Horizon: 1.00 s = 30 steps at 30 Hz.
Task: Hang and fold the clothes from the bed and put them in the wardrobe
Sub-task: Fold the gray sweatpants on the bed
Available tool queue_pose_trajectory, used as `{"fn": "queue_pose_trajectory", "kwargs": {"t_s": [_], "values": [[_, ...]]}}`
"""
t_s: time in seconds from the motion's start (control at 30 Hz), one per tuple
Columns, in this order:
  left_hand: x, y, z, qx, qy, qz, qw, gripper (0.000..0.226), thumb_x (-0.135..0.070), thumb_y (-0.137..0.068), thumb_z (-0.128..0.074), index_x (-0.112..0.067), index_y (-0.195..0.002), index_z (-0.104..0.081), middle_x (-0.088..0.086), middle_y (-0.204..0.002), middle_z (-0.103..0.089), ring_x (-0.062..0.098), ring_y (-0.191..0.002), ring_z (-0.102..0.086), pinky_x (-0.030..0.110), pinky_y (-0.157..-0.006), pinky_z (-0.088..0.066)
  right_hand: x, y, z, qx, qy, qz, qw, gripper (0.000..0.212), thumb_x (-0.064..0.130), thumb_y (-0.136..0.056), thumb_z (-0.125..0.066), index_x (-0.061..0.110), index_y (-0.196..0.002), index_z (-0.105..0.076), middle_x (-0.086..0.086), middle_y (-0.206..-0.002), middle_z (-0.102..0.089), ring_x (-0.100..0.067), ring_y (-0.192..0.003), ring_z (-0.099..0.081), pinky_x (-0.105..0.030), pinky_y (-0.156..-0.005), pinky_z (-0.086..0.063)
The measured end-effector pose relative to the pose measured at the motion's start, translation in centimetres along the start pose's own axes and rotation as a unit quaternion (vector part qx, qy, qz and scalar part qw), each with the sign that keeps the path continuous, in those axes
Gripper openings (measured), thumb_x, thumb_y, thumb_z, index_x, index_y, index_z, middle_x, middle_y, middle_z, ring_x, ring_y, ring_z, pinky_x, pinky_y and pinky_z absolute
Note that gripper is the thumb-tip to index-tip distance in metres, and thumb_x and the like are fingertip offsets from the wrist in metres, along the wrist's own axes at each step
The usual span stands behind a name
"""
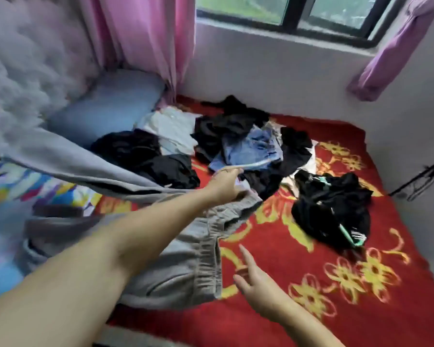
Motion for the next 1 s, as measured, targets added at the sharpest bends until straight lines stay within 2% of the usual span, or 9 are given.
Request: {"fn": "queue_pose_trajectory", "kwargs": {"t_s": [0.1, 0.23, 0.33, 0.47, 0.57, 0.67, 0.77, 0.87, 1.0], "values": [[4.5, 7.4, -11.3, 0.127, 0.043, 0.154, 0.979, 0.040, -0.010, -0.092, -0.051, -0.004, -0.131, -0.050, 0.014, -0.129, -0.049, 0.030, -0.119, -0.050, 0.026, -0.085, -0.040, -11.9, 1.4, -1.2, 0.086, 0.074, -0.149, 0.982, 0.058, 0.022, -0.100, -0.043, 0.018, -0.151, -0.018, -0.006, -0.130, -0.058, -0.019, -0.115, -0.057, -0.019, -0.082, -0.037], [11.9, 14.8, -19.5, 0.111, 0.099, 0.323, 0.935, 0.035, -0.004, -0.091, -0.045, -0.006, -0.125, -0.055, 0.017, -0.107, -0.063, 0.030, -0.098, -0.060, 0.030, -0.079, -0.049, -20.5, 1.1, -3.1, 0.203, 0.136, -0.215, 0.946, 0.047, 0.019, -0.098, -0.041, 0.012, -0.144, -0.034, -0.007, -0.132, -0.057, -0.015, -0.118, -0.055, -0.015, -0.090, -0.035], [15.2, 18.9, -24.6, 0.194, 0.059, 0.371, 0.906, 0.031, -0.012, -0.094, -0.044, -0.008, -0.123, -0.056, 0.015, -0.124, -0.061, 0.030, -0.116, -0.055, 0.032, -0.092, -0.043, -23.3, -2.6, -4.7, 0.217, 0.104, -0.221, 0.945, 0.040, 0.013, -0.095, -0.040, 0.011, -0.133, -0.050, -0.002, -0.111, -0.062, -0.009, -0.089, -0.061, -0.012, -0.070, -0.041], [15.4, 19.4, -31.3, 0.241, 0.091, 0.370, 0.893, 0.040, -0.023, -0.095, -0.047, -0.009, -0.132, -0.047, 0.013, -0.135, -0.054, 0.027, -0.124, -0.050, 0.031, -0.100, -0.039, -24.8, -11.1, -6.9, 0.166, -0.037, -0.264, 0.949, 0.025, 0.004, -0.096, -0.036, 0.009, -0.113, -0.055, -0.002, -0.089, -0.059, -0.011, -0.073, -0.058, -0.024, -0.057, -0.045], [15.0, 16.3, -35.1, 0.196, 0.053, 0.414, 0.887, 0.075, -0.043, -0.093, -0.050, -0.009, -0.150, -0.015, 0.017, -0.146, -0.032, 0.034, -0.133, -0.034, 0.038, -0.108, -0.030, -25.3, -19.0, -8.0, 0.046, -0.095, -0.254, 0.961, 0.020, 0.013, -0.096, -0.045, 0.007, -0.112, -0.055, -0.005, -0.098, -0.057, -0.020, -0.088, -0.060, -0.036, -0.074, -0.052], [14.6, 13.3, -37.6, 0.197, -0.015, 0.440, 0.876, 0.103, -0.055, -0.087, -0.056, -0.009, -0.150, 0.011, 0.018, -0.142, -0.023, 0.034, -0.131, -0.028, 0.042, -0.103, -0.035, -25.3, -25.6, -9.2, -0.016, -0.124, -0.241, 0.963, 0.025, 0.032, -0.089, -0.057, 0.006, -0.090, -0.058, -0.008, -0.095, -0.058, -0.023, -0.094, -0.057, -0.036, -0.086, -0.046], [15.9, 12.6, -38.6, 0.205, -0.107, 0.420, 0.878, 0.113, -0.041, -0.086, -0.064, -0.009, -0.145, 0.027, 0.017, -0.140, -0.023, 0.031, -0.127, -0.031, 0.040, -0.095, -0.044, -24.6, -28.8, -11.1, -0.046, -0.232, -0.325, 0.916, 0.070, 0.051, -0.076, -0.066, 0.000, -0.117, -0.043, -0.012, -0.114, -0.056, -0.030, -0.109, -0.056, -0.047, -0.098, -0.046], [17.9, 13.0, -37.5, 0.213, -0.114, 0.377, 0.894, 0.097, -0.020, -0.091, -0.055, -0.021, -0.147, 0.025, 0.018, -0.139, -0.030, 0.035, -0.120, -0.042, 0.042, -0.092, -0.043, -24.8, -29.5, -12.6, -0.128, -0.251, -0.366, 0.887, 0.070, 0.045, -0.078, -0.069, 0.010, -0.122, -0.027, -0.016, -0.125, -0.046, -0.037, -0.113, -0.050, -0.052, -0.097, -0.045], [15.9, 13.2, -35.7, 0.222, -0.067, 0.377, 0.897, 0.085, -0.013, -0.092, -0.047, -0.024, -0.151, 0.012, 0.017, -0.138, -0.040, 0.039, -0.113, -0.052, 0.044, -0.085, -0.044, -24.0, -29.4, -13.6, -0.159, -0.302, -0.422, 0.840, 0.097, 0.043, -0.073, -0.076, 0.013, -0.143, -0.016, -0.019, -0.142, -0.030, -0.036, -0.128, -0.038, -0.050, -0.104, -0.039]]}}
Point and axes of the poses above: each hand's wrist, its own y-axis away from the middle knuckle, its own z-axis out of the back of the hand, x = y × z, the point moved 2 cm from there along -y, towards the middle knuckle
